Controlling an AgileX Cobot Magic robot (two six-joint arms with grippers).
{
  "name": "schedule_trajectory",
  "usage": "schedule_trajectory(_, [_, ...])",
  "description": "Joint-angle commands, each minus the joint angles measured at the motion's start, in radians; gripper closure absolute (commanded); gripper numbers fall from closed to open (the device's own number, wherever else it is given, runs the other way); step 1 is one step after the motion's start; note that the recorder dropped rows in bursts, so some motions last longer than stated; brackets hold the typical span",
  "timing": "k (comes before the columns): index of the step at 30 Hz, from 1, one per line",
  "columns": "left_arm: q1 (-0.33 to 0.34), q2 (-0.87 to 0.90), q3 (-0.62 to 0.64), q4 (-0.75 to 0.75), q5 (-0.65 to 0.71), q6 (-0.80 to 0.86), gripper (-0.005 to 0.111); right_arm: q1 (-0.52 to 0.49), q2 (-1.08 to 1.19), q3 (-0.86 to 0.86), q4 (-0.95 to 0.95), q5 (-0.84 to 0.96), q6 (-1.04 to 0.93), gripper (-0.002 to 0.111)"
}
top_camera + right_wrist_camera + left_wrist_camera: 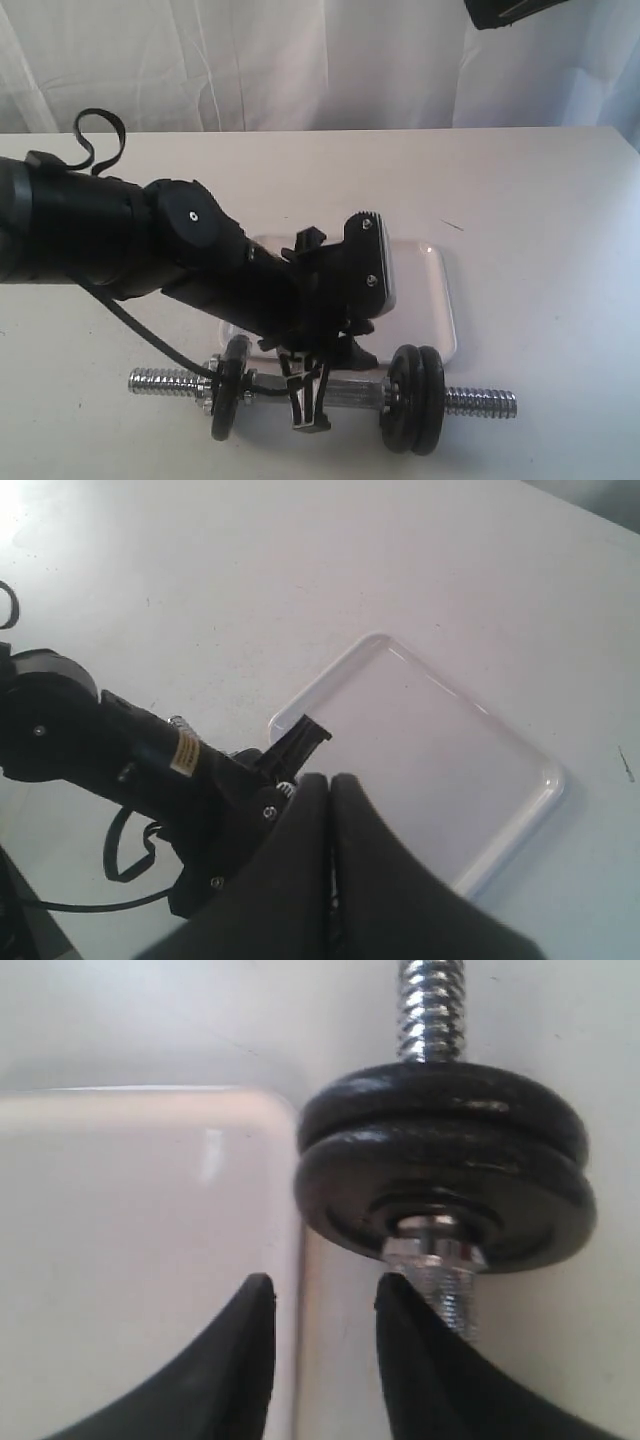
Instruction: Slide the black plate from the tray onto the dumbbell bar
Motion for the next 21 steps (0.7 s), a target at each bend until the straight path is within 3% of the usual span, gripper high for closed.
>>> schedule_trajectory(1, [0.001,-0.082,-0.003,-0.013,-0.121,-0.094,0.084,-0.006,-0.01,0.004,-0.014,-0.003,0.004,0.108])
schedule_trajectory(4, [0.013,-0.138,-0.003,-0.013,-0.186,-0.199,0.106,-0.006,-0.024,0.004,-0.051,-0.003,0.038,0.108])
schedule_trajectory(8, [0.072,-0.223,0.0,-0.068,-0.207,-0.303,0.107,-0.006,-0.085,0.082,-0.063,-0.019,0.052,0.108])
schedule_trajectory(11, [0.14,-0.288,0.006,-0.091,-0.2,-0.306,0.107,-0.006,-0.16,0.217,-0.063,-0.141,0.052,0.108])
schedule_trajectory(15, [0.293,-0.455,0.103,-0.128,-0.165,-0.35,0.107,-0.006,-0.323,0.539,-0.063,-0.414,0.012,0.108])
schedule_trajectory(18, [0.414,-0.603,0.265,-0.128,-0.134,-0.377,0.107,-0.006,-0.423,0.765,-0.063,-0.602,0.008,0.108])
schedule_trajectory(21, [0.513,-0.761,0.412,-0.138,-0.152,-0.379,0.107,-0.006,-0.467,0.873,-0.06,-0.582,0.027,0.108])
